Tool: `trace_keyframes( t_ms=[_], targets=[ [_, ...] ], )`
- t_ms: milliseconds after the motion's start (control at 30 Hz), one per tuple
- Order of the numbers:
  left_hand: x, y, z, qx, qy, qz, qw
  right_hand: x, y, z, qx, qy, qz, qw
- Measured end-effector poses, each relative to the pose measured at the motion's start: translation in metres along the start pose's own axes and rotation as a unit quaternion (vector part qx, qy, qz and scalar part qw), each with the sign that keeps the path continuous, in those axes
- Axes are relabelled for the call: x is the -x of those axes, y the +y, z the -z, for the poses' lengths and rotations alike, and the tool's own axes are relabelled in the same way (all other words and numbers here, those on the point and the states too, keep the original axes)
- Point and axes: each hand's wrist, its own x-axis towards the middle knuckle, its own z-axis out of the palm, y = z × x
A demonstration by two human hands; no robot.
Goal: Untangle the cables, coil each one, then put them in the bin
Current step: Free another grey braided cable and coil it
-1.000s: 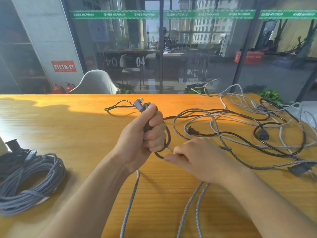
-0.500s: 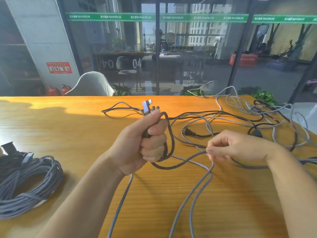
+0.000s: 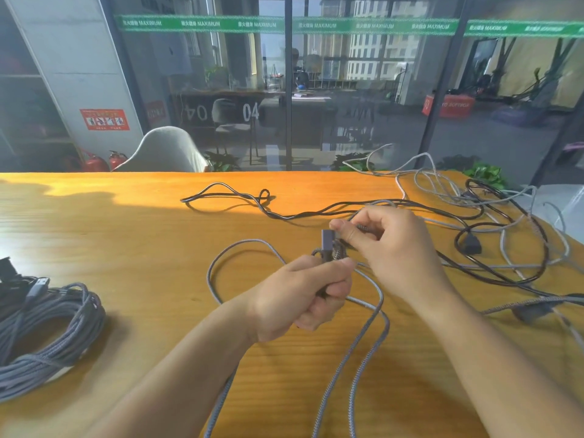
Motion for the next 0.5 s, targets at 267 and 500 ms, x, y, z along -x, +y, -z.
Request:
trace_keyframes(
  t_ms=[267, 500],
  targets=[
    [-0.011, -0.015, 0.000, -0.030, 0.098, -0.018, 0.995, 0.001, -0.007, 0.005, -0.114, -0.087, -0.075, 0.987],
    [-0.011, -0.013, 0.003, 0.018, 0.184, -0.038, 0.982, 0.008, -0.020, 0.008, -0.072, -0.109, -0.046, 0.990]
  ],
)
